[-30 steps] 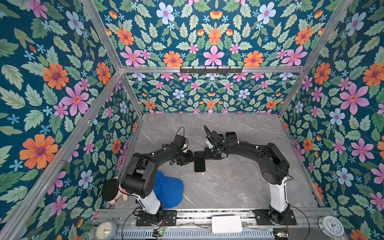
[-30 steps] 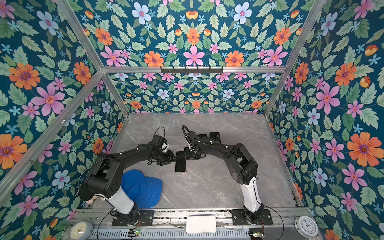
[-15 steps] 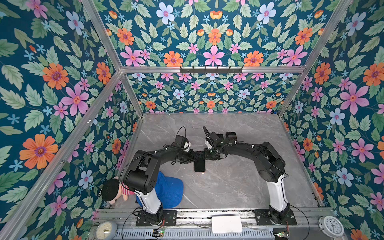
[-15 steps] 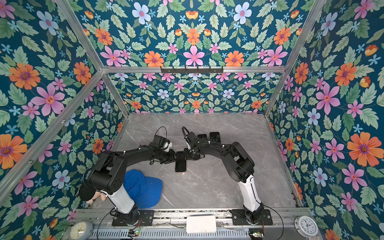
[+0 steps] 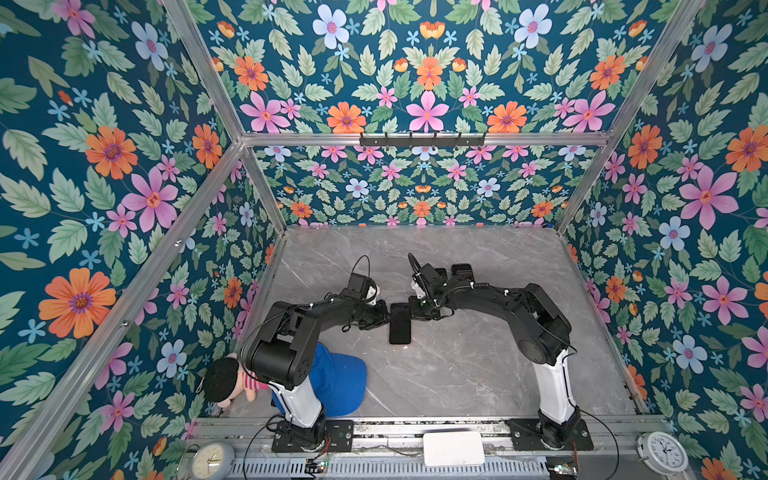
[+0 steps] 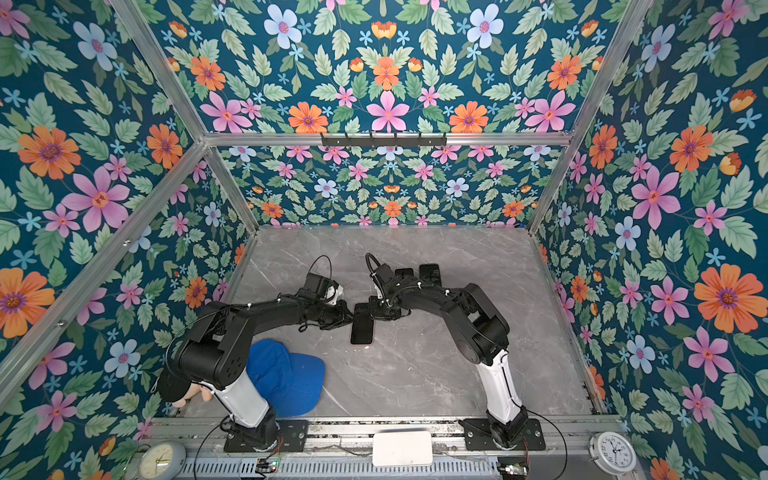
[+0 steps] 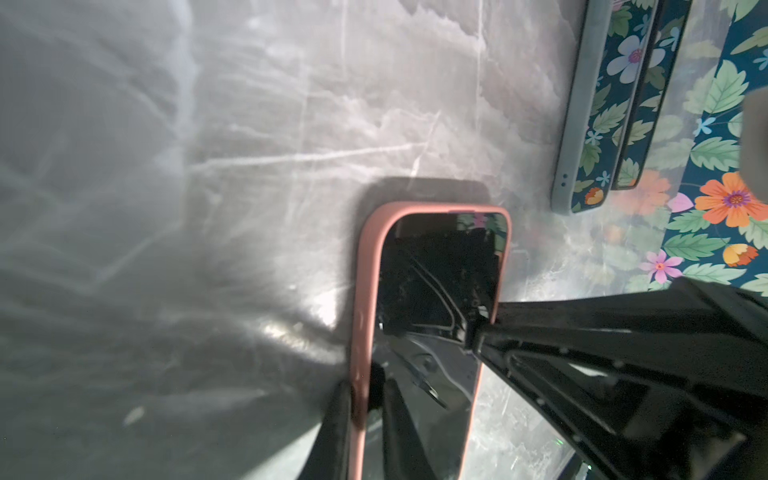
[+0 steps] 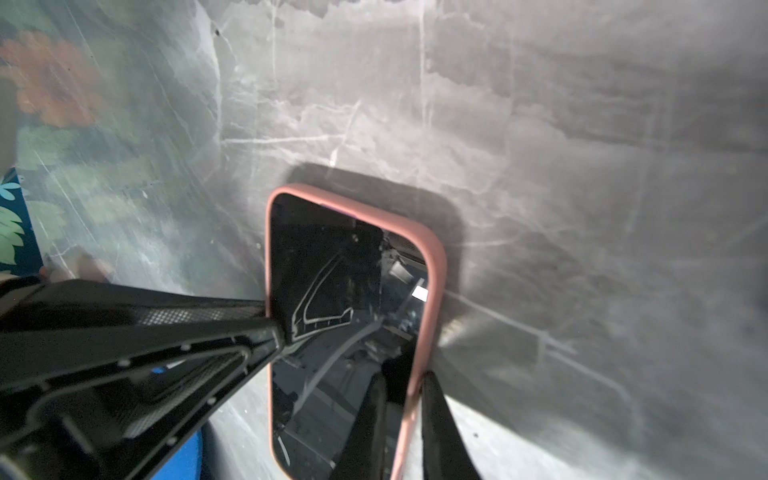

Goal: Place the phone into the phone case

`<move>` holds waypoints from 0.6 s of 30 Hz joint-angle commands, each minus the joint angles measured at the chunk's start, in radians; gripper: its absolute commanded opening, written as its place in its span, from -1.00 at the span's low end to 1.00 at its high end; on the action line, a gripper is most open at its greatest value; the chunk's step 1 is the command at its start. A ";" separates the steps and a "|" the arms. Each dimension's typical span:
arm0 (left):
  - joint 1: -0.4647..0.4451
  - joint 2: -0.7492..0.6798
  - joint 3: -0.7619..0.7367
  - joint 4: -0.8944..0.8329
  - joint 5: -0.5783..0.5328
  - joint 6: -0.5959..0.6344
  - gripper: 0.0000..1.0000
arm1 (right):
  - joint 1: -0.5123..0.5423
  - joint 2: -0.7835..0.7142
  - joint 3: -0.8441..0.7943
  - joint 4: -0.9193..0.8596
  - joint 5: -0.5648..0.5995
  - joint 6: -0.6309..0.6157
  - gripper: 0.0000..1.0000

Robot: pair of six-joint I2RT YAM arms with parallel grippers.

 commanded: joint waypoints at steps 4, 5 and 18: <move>-0.011 0.003 -0.012 -0.062 -0.016 -0.007 -0.80 | 0.006 0.016 -0.001 0.015 -0.017 -0.006 -0.77; -0.013 0.000 -0.012 -0.062 -0.016 -0.009 -0.81 | 0.007 0.017 -0.001 0.014 -0.017 -0.005 -0.78; -0.014 -0.040 -0.005 -0.089 -0.036 -0.004 -0.76 | 0.007 0.020 0.017 -0.011 -0.005 -0.011 -0.76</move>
